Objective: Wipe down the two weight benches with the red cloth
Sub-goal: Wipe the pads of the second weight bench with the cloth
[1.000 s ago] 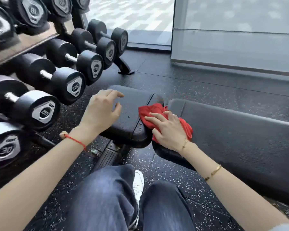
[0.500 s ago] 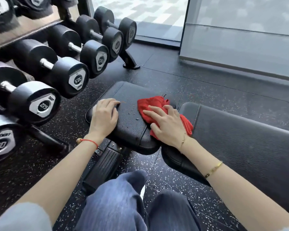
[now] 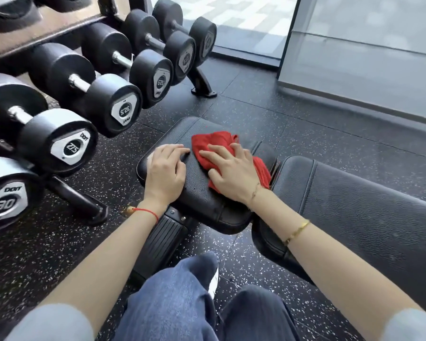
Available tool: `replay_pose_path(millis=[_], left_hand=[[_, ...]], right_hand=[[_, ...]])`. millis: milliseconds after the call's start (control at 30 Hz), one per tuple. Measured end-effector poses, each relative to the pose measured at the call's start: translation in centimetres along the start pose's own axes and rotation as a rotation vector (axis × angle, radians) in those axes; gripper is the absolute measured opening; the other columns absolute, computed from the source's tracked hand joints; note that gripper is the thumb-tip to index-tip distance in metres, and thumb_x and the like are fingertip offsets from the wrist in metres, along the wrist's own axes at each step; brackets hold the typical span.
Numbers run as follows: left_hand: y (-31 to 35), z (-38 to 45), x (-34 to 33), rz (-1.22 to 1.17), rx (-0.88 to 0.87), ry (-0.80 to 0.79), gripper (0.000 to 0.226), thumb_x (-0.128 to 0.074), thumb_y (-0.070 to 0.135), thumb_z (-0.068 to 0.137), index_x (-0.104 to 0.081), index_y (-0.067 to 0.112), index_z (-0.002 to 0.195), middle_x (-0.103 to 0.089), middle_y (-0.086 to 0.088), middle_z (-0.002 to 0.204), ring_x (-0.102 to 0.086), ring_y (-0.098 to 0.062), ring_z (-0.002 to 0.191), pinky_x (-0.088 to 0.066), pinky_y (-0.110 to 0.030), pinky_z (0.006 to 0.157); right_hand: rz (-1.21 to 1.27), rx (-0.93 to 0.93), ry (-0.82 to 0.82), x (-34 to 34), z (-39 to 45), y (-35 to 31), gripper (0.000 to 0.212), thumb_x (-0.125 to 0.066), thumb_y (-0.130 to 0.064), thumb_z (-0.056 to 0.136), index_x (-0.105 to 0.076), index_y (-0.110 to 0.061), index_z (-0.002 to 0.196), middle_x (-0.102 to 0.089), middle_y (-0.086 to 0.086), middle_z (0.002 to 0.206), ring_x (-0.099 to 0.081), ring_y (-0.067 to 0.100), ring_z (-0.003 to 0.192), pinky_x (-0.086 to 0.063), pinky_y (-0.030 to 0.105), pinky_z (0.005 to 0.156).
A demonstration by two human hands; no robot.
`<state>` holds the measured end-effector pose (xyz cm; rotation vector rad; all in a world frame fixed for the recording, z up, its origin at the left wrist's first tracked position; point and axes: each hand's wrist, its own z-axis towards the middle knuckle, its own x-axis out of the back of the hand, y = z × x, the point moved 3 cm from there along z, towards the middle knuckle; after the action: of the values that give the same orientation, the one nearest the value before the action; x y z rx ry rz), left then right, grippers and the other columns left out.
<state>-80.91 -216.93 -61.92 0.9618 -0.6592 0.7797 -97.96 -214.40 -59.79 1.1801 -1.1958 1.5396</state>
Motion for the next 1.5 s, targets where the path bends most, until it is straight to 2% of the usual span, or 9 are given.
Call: replay_pose_path(millis=[100, 200, 400, 500, 700, 833, 1100, 1267, 1500], left_hand=[[-0.1, 0.0, -0.1, 0.0, -0.015, 0.01, 0.039, -0.042, 0.017, 0.085, -0.069, 0.017, 0.113, -0.065, 0.002, 0.123, -0.053, -0.022, 0.12, -0.038, -0.044, 0.104], [-0.3, 0.0, -0.2, -0.007, -0.022, 0.009, 0.04, -0.041, 0.017, 0.085, -0.069, 0.019, 0.113, -0.065, 0.003, 0.124, -0.053, -0.022, 0.121, -0.037, -0.042, 0.104], [-0.3, 0.0, -0.2, -0.018, -0.018, 0.021, 0.037, -0.046, 0.012, 0.085, -0.069, 0.019, 0.113, -0.065, 0.004, 0.124, -0.052, -0.021, 0.121, -0.035, -0.041, 0.106], [-0.2, 0.0, -0.3, -0.02, -0.017, 0.023, 0.036, -0.047, 0.013, 0.086, -0.069, 0.019, 0.113, -0.065, 0.004, 0.123, -0.052, -0.02, 0.121, -0.034, -0.041, 0.107], [-0.2, 0.0, -0.2, 0.01, -0.013, 0.018, 0.038, -0.045, 0.015, 0.085, -0.068, 0.021, 0.115, -0.065, 0.003, 0.124, -0.051, -0.02, 0.121, -0.033, -0.038, 0.105], [-0.2, -0.1, -0.3, 0.022, -0.014, 0.009, 0.038, -0.044, 0.017, 0.086, -0.067, 0.02, 0.115, -0.064, 0.003, 0.125, -0.05, -0.021, 0.122, -0.032, -0.036, 0.105], [1.5, -0.2, -0.2, -0.017, 0.02, -0.05, 0.028, -0.052, 0.015, 0.091, -0.067, 0.017, 0.114, -0.064, -0.002, 0.125, -0.052, -0.023, 0.123, -0.035, -0.044, 0.11], [6.5, -1.0, -1.5, -0.012, -0.045, -0.082, 0.028, -0.054, 0.019, 0.091, -0.066, 0.018, 0.116, -0.063, 0.0, 0.125, -0.053, -0.021, 0.124, -0.022, -0.047, 0.119], [12.4, -3.3, -4.2, 0.006, -0.216, -0.151, 0.027, -0.058, 0.024, 0.088, -0.067, 0.016, 0.112, -0.065, -0.003, 0.12, -0.056, -0.026, 0.117, -0.036, -0.045, 0.109]], right_hand=[[-0.001, 0.16, -0.014, -0.3, -4.5, -2.2, 0.056, -0.034, -0.042, 0.085, -0.044, -0.043, 0.14, -0.042, -0.016, 0.149, -0.035, 0.034, 0.132, -0.026, 0.044, 0.109], [0.012, 0.183, -0.017, -0.1, -7.2, -1.3, 0.058, -0.031, -0.043, 0.083, -0.042, -0.046, 0.14, -0.039, -0.02, 0.15, -0.036, 0.031, 0.132, -0.026, 0.043, 0.109], [-0.033, -0.153, 0.045, 1.5, -1.8, 5.8, 0.049, -0.039, -0.042, 0.092, -0.042, -0.044, 0.14, -0.037, -0.02, 0.151, -0.034, 0.031, 0.131, -0.025, 0.041, 0.108], [0.004, -0.252, 0.056, 1.5, 1.6, 6.1, 0.046, -0.041, -0.039, 0.094, -0.043, -0.042, 0.14, -0.037, -0.016, 0.151, -0.031, 0.033, 0.132, -0.024, 0.042, 0.109], [0.011, 0.056, -0.007, 0.2, -2.8, 0.1, 0.051, -0.041, -0.04, 0.09, -0.043, -0.042, 0.14, -0.039, -0.017, 0.149, -0.032, 0.034, 0.131, -0.024, 0.044, 0.108], [0.016, 0.142, -0.012, 0.6, -8.5, 0.8, 0.057, -0.033, -0.042, 0.084, -0.041, -0.045, 0.14, -0.038, -0.021, 0.149, -0.035, 0.032, 0.129, -0.028, 0.043, 0.106], [-0.029, -0.253, 0.012, 2.3, -5.2, 8.6, 0.053, -0.042, -0.04, 0.093, -0.034, -0.043, 0.146, -0.031, -0.016, 0.155, -0.03, 0.036, 0.135, -0.023, 0.044, 0.111], [-0.052, -0.155, -0.018, 1.9, -8.7, 6.4, 0.054, -0.038, -0.041, 0.091, -0.035, -0.043, 0.145, -0.033, -0.017, 0.154, -0.032, 0.034, 0.133, -0.022, 0.042, 0.11], [-0.001, -0.224, 0.059, 3.0, -15.8, 7.5, 0.056, -0.03, -0.047, 0.083, -0.044, -0.047, 0.138, -0.039, -0.025, 0.147, -0.035, 0.025, 0.13, -0.024, 0.038, 0.108]])
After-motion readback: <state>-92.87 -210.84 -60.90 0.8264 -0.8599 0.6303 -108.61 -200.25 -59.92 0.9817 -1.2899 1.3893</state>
